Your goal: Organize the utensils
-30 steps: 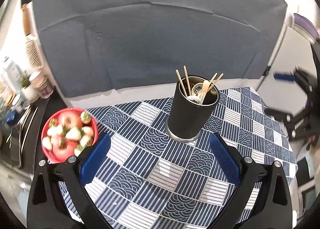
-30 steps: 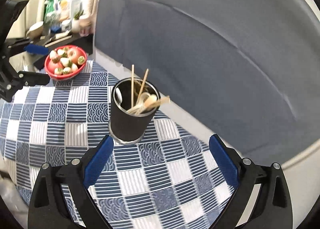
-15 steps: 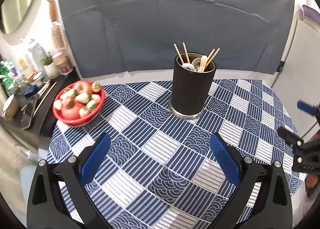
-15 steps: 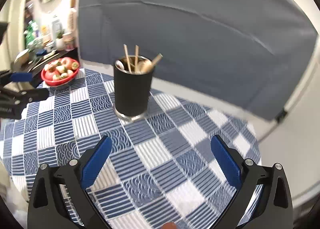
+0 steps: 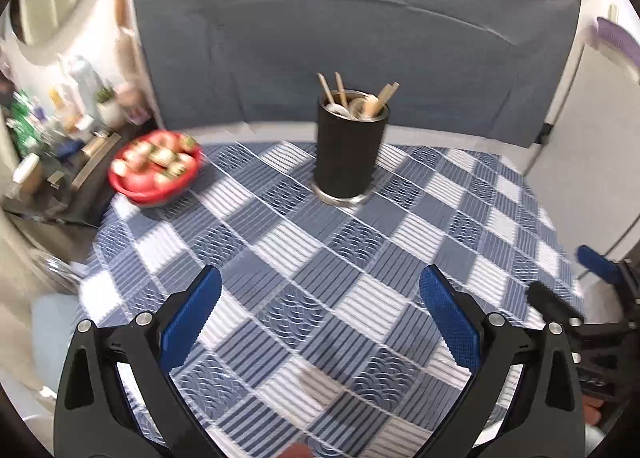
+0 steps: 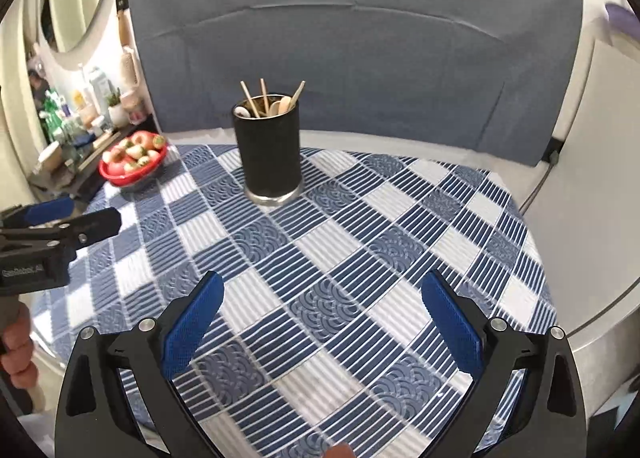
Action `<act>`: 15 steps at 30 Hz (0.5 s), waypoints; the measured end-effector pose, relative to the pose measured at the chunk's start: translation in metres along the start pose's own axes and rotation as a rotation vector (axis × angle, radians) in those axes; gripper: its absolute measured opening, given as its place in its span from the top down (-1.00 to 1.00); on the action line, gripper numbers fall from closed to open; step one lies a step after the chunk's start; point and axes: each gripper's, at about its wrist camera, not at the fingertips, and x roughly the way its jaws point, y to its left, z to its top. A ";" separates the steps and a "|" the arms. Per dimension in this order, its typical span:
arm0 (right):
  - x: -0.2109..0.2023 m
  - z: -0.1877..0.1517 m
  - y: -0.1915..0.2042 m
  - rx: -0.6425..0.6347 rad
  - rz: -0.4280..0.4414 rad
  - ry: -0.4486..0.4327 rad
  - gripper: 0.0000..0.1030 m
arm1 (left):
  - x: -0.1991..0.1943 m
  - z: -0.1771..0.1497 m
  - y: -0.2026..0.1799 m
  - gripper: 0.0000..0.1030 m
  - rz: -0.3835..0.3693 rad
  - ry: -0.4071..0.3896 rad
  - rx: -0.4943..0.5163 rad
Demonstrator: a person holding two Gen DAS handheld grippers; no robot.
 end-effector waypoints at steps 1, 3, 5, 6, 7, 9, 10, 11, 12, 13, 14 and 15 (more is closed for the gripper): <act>-0.003 -0.002 0.001 -0.005 -0.020 -0.009 -0.85 | -0.004 -0.002 0.000 -0.89 0.012 -0.004 0.001; -0.004 -0.003 0.004 -0.017 -0.058 -0.004 -0.85 | -0.008 -0.006 -0.001 -0.88 0.014 0.001 0.006; -0.003 -0.004 0.005 -0.015 -0.052 0.007 -0.85 | -0.010 -0.008 0.000 -0.88 0.023 0.002 0.010; -0.002 -0.006 0.005 -0.012 -0.038 0.013 -0.85 | -0.012 -0.008 0.000 -0.88 0.022 0.002 0.010; -0.001 -0.007 0.006 -0.004 -0.024 0.020 -0.85 | -0.013 -0.009 0.001 -0.88 0.018 0.000 0.008; 0.001 -0.010 0.009 -0.003 -0.011 0.036 -0.85 | -0.016 -0.011 0.001 -0.88 0.023 -0.008 0.004; 0.000 -0.011 0.011 -0.004 -0.008 0.040 -0.85 | -0.017 -0.013 0.001 -0.89 0.023 -0.008 0.005; -0.002 -0.011 0.012 -0.008 -0.009 0.032 -0.85 | -0.017 -0.016 0.000 -0.89 0.030 -0.006 0.012; -0.005 -0.011 0.014 -0.014 -0.023 0.018 -0.85 | -0.017 -0.016 -0.001 -0.89 0.035 -0.003 0.016; -0.007 -0.011 0.015 -0.015 -0.035 0.008 -0.85 | -0.017 -0.017 -0.001 -0.89 0.036 -0.001 0.020; -0.008 -0.010 0.016 -0.015 -0.040 0.003 -0.85 | -0.018 -0.018 -0.001 -0.89 0.035 -0.002 0.019; -0.009 -0.010 0.016 -0.013 -0.045 -0.002 -0.85 | -0.019 -0.019 0.000 -0.89 0.037 -0.004 0.017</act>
